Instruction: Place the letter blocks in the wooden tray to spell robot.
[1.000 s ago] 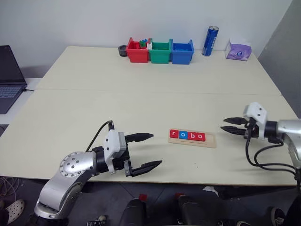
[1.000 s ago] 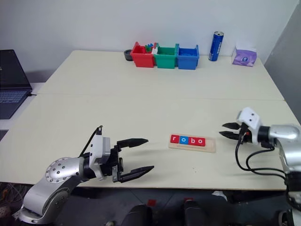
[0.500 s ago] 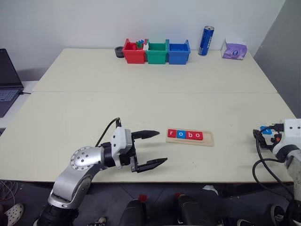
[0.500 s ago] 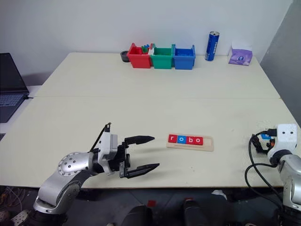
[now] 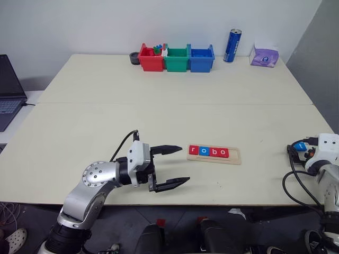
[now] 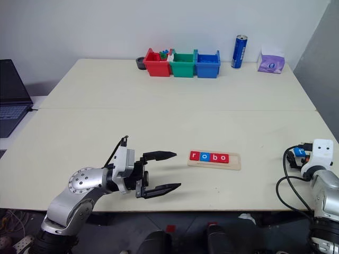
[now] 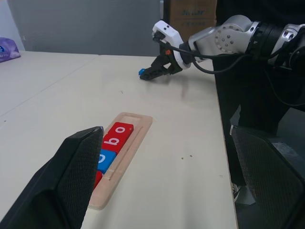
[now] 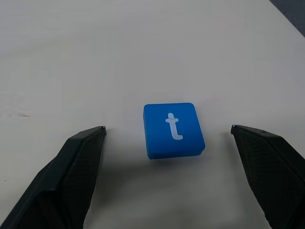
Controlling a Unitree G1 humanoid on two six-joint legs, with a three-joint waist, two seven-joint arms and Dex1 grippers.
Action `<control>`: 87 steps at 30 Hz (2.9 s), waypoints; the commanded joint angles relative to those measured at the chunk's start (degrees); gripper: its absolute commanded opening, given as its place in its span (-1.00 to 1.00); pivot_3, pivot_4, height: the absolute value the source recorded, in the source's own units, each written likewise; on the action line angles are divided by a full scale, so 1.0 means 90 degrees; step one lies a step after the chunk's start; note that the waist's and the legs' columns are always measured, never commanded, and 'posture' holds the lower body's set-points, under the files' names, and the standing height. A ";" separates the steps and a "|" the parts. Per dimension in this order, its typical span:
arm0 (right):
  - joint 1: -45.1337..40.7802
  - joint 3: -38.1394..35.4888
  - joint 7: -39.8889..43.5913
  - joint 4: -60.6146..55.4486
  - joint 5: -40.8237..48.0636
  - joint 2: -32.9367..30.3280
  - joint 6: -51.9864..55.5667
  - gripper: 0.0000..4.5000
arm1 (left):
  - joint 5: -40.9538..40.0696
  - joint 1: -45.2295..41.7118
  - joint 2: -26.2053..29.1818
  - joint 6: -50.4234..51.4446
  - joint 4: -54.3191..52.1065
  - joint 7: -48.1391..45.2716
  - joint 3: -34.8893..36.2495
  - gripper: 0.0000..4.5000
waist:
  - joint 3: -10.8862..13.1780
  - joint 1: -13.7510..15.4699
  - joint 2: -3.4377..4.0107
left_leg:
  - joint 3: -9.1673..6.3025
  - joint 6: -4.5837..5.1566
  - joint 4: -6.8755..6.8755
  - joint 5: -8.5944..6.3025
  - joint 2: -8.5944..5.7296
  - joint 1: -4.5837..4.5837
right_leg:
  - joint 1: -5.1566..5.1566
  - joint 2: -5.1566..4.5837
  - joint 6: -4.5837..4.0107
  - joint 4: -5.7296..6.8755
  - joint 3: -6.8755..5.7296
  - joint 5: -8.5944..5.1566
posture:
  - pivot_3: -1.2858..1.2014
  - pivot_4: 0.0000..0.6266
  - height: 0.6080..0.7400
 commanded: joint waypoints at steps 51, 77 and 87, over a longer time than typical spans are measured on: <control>0.0743 0.0743 -0.1410 -0.5839 0.0836 0.1818 0.5127 0.99 | -0.0063 0.0268 0.0048 0.0313 -0.0748 0.0572 0.0184 1.00 | -0.0004 0.0009 -0.0001 | -0.0019 -0.0001 -0.0007 0.0000 0.0006 -0.0011 | -0.0005 0.0000 -0.0003 -0.0011 -0.0007 -0.0005 | 0.03 -0.52 1.00; -0.0436 0.2932 0.5551 0.0928 -0.0130 -0.2052 -0.3602 0.99 | -0.0032 0.0245 0.0076 0.0204 -0.0643 0.0371 0.0200 1.00 | 0.0012 0.0001 -0.0022 | -0.0010 0.0001 -0.0006 -0.0001 0.0007 -0.0004 | -0.0003 0.0006 -0.0001 -0.0012 -0.0011 -0.0003 | 0.03 -0.52 1.00; -0.0486 0.3144 0.6163 0.1133 -0.0053 -0.2042 -0.3547 0.41 | -0.0054 0.0318 0.0141 0.0200 -0.0682 0.0396 0.0255 1.00 | 0.0011 0.0014 -0.0022 | -0.0011 0.0001 -0.0002 -0.0001 0.0007 0.0001 | 0.0003 0.0002 -0.0002 -0.0010 -0.0010 -0.0002 | 0.03 -0.52 1.00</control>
